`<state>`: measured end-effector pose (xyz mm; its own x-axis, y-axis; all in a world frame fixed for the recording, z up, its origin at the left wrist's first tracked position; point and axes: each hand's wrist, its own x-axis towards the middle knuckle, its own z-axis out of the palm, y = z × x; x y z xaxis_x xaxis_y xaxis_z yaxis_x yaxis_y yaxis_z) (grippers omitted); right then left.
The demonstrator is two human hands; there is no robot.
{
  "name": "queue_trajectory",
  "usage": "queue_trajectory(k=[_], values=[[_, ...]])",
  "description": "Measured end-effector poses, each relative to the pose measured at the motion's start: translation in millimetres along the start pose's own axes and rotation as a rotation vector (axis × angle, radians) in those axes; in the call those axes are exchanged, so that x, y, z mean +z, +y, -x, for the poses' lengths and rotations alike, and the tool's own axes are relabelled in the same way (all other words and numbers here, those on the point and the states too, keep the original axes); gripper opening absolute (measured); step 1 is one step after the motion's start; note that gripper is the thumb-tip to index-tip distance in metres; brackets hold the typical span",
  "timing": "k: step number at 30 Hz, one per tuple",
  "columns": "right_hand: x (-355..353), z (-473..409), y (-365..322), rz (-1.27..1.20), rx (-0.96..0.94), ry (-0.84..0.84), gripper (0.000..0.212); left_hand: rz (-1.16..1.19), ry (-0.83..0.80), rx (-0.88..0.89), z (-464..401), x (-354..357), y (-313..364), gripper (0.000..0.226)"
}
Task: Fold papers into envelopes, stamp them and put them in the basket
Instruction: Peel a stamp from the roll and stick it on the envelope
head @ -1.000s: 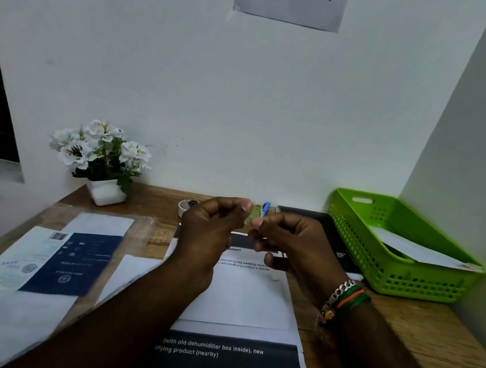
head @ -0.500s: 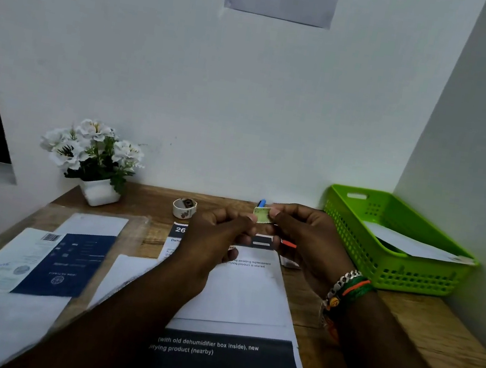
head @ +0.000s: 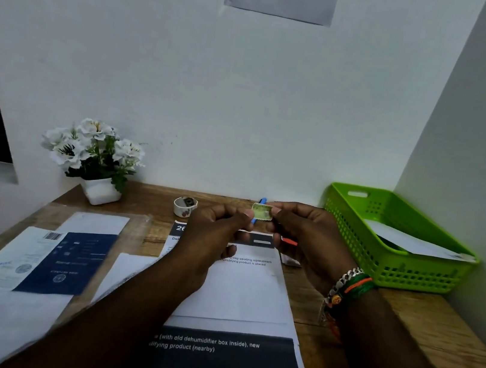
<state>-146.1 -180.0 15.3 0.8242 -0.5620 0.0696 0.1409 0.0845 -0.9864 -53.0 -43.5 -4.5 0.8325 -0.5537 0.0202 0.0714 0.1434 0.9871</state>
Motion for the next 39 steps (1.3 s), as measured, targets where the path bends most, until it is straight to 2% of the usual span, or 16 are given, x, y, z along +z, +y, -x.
queue_trajectory(k=[4,9,12,14,19,24,28,32,39], values=[[-1,0,0,0.059,-0.033,0.015,0.012,-0.132,-0.01,0.018,1,-2,0,0.011],[-9,-1,1,0.379,-0.085,0.1,0.011,-0.46,-0.015,0.129,-3,-7,-5,0.016],[-18,-4,0,0.443,-0.051,0.152,0.021,-0.834,-0.063,0.239,-7,-14,-9,0.013],[-23,-4,-2,0.403,-0.018,0.171,0.021,-0.972,-0.108,0.263,-8,-16,-9,0.01],[-27,2,4,0.457,0.068,0.158,0.01,-0.987,-0.173,0.295,-10,-14,-15,0.011],[-24,6,14,0.415,0.216,0.128,0.015,-0.982,-0.155,0.333,-11,-12,-22,0.006],[-22,11,14,0.459,0.249,0.167,0.019,-0.968,-0.104,0.352,-17,-12,-28,0.026],[-19,14,14,0.499,0.299,0.158,0.021,-0.949,-0.086,0.28,-21,-9,-36,0.034],[-15,11,15,0.408,0.396,0.158,0.018,-0.923,-0.084,0.182,-24,-6,-40,0.03]])
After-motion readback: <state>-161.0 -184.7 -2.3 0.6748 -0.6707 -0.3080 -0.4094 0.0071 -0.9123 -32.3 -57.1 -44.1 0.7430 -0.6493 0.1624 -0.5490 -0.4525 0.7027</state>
